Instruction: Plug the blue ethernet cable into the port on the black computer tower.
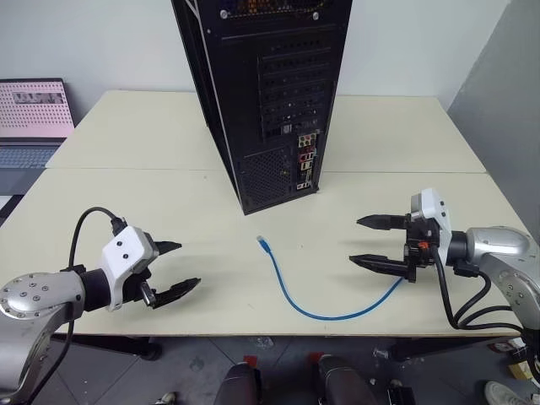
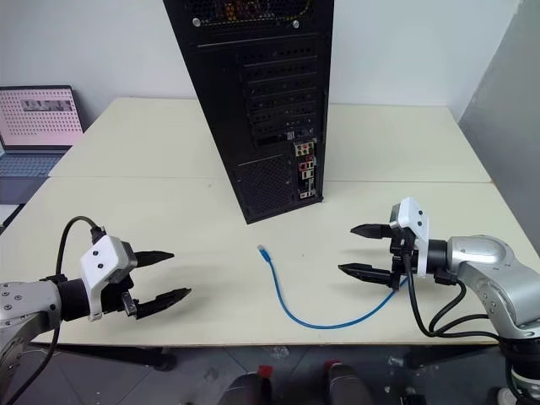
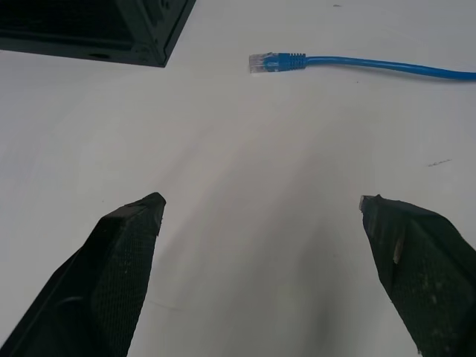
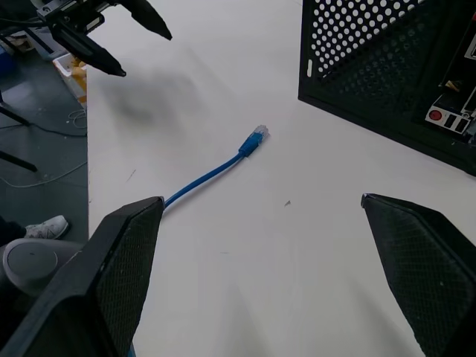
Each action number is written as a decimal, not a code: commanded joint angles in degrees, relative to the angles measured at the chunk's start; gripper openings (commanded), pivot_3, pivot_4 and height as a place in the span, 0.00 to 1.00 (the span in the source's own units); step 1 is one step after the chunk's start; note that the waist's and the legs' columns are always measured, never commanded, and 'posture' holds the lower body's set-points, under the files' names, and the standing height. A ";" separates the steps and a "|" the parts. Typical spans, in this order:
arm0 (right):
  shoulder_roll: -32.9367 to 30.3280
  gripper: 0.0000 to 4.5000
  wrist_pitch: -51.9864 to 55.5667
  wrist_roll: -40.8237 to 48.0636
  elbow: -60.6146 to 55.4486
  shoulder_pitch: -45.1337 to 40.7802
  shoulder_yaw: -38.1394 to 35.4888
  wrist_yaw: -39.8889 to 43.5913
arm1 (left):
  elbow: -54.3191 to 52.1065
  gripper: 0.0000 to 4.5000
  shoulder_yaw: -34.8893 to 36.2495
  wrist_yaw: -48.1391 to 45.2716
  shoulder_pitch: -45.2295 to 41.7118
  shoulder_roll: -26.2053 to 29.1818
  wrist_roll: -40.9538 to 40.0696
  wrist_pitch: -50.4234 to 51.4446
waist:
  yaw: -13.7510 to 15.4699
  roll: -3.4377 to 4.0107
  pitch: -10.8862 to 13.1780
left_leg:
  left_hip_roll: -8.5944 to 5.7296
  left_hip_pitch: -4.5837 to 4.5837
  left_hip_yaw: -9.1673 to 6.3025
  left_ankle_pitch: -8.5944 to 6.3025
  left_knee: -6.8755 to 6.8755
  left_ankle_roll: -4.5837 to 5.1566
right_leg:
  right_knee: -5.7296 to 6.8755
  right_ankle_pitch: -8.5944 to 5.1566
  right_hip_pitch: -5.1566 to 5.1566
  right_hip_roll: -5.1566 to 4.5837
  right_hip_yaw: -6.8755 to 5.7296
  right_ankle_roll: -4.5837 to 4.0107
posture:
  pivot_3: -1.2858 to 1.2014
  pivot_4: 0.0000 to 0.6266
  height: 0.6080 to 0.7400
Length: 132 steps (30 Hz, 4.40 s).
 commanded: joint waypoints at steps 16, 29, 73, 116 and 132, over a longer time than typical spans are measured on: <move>5.57 1.00 2.15 -2.47 -4.13 -3.03 6.62 -2.80 | -2.44 1.00 -0.67 -2.15 2.26 1.53 1.89 -2.58 | -0.11 0.00 0.00 | 0.00 0.01 -0.02 0.00 0.00 0.00 | 0.02 0.00 -0.01 0.03 0.01 0.00 | 0.52 0.24 1.00; 26.43 1.00 -1.20 -20.15 11.83 -11.40 27.90 -12.22 | -0.46 1.00 -3.31 -4.75 -0.34 0.90 1.77 -6.86 | -0.03 -0.04 -0.03 | 0.02 -0.13 -0.01 0.00 0.03 -0.01 | 0.07 0.15 -0.19 0.05 -0.07 -0.28 | 0.52 0.24 1.00; 8.03 0.21 3.43 -26.26 1.17 -6.80 18.35 -7.47 | 1.99 1.00 -14.01 -2.15 -8.28 -4.36 5.45 -11.16 | -0.51 -0.09 -0.06 | -0.02 -0.21 -0.04 0.00 0.08 0.00 | 0.11 0.14 -0.23 0.10 -0.19 -0.24 | 0.52 0.24 1.00; 15.62 0.00 0.24 -24.98 -1.09 -11.68 22.79 -2.54 | 9.99 1.00 -27.07 -7.36 -22.95 -9.89 6.37 -11.08 | -0.05 -0.12 -0.08 | -0.11 -0.24 -0.08 0.00 0.14 -0.01 | 0.13 0.19 -0.20 0.11 -0.31 -0.30 | 0.52 0.24 1.00; 15.58 0.00 -1.35 -27.12 -0.65 -13.30 25.66 -1.55 | 15.99 0.61 -31.50 -13.05 -31.77 -13.84 6.73 -11.31 | -0.01 -0.12 -0.08 | -0.14 -0.30 -0.10 0.01 0.18 -0.01 | 0.14 0.19 -0.20 0.11 -0.45 -0.31 | 0.52 0.24 1.00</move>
